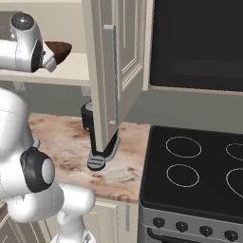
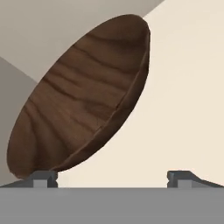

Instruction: Take the smaller bowl and place it next to the appetizer plate on the dining counter , and place the larger bowl next to the plate with cooked food.

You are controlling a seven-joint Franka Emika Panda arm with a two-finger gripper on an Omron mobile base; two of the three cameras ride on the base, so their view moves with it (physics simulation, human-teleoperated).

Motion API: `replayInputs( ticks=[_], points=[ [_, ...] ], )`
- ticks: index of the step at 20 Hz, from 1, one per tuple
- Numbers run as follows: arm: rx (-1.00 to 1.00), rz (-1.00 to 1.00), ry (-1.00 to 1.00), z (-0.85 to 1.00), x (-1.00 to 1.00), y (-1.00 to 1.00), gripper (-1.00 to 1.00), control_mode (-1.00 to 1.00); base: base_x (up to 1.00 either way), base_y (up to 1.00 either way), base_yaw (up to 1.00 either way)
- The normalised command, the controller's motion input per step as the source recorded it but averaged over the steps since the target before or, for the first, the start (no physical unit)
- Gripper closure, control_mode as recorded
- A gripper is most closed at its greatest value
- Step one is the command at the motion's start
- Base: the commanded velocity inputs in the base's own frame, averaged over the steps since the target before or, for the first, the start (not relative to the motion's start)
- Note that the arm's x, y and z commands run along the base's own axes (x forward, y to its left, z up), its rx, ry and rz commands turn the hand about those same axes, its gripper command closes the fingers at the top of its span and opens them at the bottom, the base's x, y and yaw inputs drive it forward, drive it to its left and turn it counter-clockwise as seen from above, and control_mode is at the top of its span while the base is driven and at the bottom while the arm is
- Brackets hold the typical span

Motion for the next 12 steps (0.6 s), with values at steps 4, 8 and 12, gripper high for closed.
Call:
replayInputs(
  ticks=[4, 8, 12],
  points=[
    [-0.02, 0.0, 0.15, 0.0, 0.59, 0.24, -1.0, -1.0, 0.0, 0.0, 0.0],
    [-0.06, 0.0, 0.07, 0.0, 0.5, 0.24, -1.0, -1.0, 0.0, 0.0, 0.0],
    [-0.08, 0.0, 0.02, -0.01, 0.38, 0.18, -1.0, -1.0, 0.0, 0.0, 0.0]
  ],
)
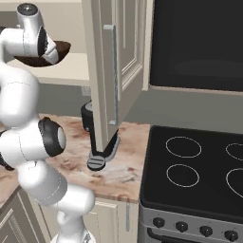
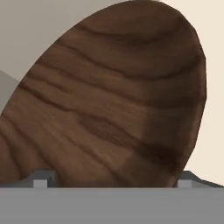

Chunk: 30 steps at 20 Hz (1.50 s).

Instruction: Take the smaller bowl and place it next to the appetizer plate on the dining counter , and place the larger bowl next to the plate with cooked food.

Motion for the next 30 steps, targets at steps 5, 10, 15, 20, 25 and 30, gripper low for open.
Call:
replayInputs(
  ticks=[5, 10, 15, 20, 25, 30],
  points=[
    [-0.15, 0.0, 0.03, -0.31, -0.04, 0.03, -1.0, -1.0, 0.0, 0.0, 0.0],
    [-0.07, 0.0, 0.03, -0.21, -0.09, 0.0, 1.0, -1.0, 0.0, 0.0, 0.0],
    [0.0, 0.02, -0.04, -0.16, -0.56, -0.08, 1.0, -1.0, 0.0, 0.0, 0.0],
    [0.0, 0.01, -0.07, -0.37, -1.0, -0.47, 1.0, -1.0, 0.0, 0.0, 0.0],
    [0.08, 0.0, -0.07, -0.08, -1.0, -0.89, 1.0, -1.0, 0.0, 0.0, 0.0],
    [0.09, 0.02, -0.08, 0.0, -1.0, -0.81, 1.0, -1.0, 0.0, 0.0, 0.0]
  ],
)
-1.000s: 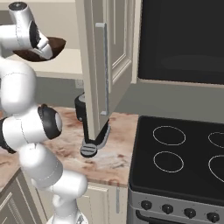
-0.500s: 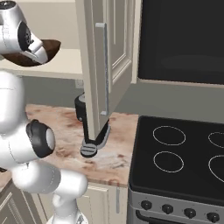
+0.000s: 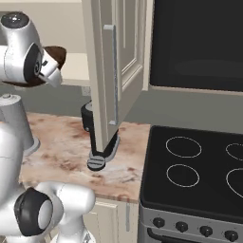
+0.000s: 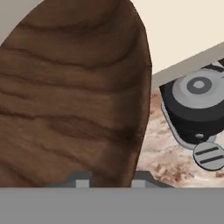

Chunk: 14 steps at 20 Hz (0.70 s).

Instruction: Take the smaller bowl and place it next to the appetizer plate on the dining counter , and place the larger bowl next to the plate with cooked food.

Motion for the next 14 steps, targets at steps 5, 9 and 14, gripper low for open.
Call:
replayInputs(
  ticks=[5, 9, 14],
  points=[
    [0.05, 0.02, -0.02, 0.0, -1.0, -0.72, 1.0, -1.0, 0.0, 0.0, 0.0],
    [0.0, 0.0, -0.15, -0.02, -0.89, -0.25, 1.0, -1.0, 0.0, 0.0, 0.0],
    [0.0, -0.08, -0.1, -0.17, -0.71, -0.14, 1.0, -1.0, 0.0, 0.0, 0.0]
  ],
)
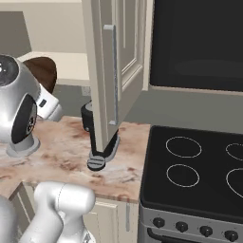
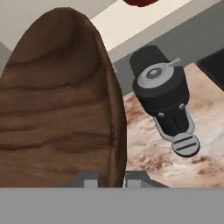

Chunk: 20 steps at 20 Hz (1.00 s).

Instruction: Take the smaller bowl and place it next to the appetizer plate on the dining counter , and place the larger bowl next to the plate with cooked food.

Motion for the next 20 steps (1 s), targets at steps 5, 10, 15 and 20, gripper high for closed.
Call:
replayInputs(
  ticks=[5, 10, 15, 20],
  points=[
    [0.0, -0.22, 0.0, -0.17, -0.61, -0.28, 1.0, -1.0, 0.0, 0.0, 0.0],
    [0.0, -0.09, 0.0, -0.04, -0.21, -0.15, 1.0, 1.0, -0.53, -0.23, -0.1],
    [0.0, 0.0, 0.0, 0.0, 0.0, 0.0, 1.0, 1.0, -1.0, -0.11, -0.04],
    [0.0, 0.0, 0.0, 0.0, 0.0, 0.0, 1.0, 1.0, -0.98, -0.23, 0.09]
  ],
)
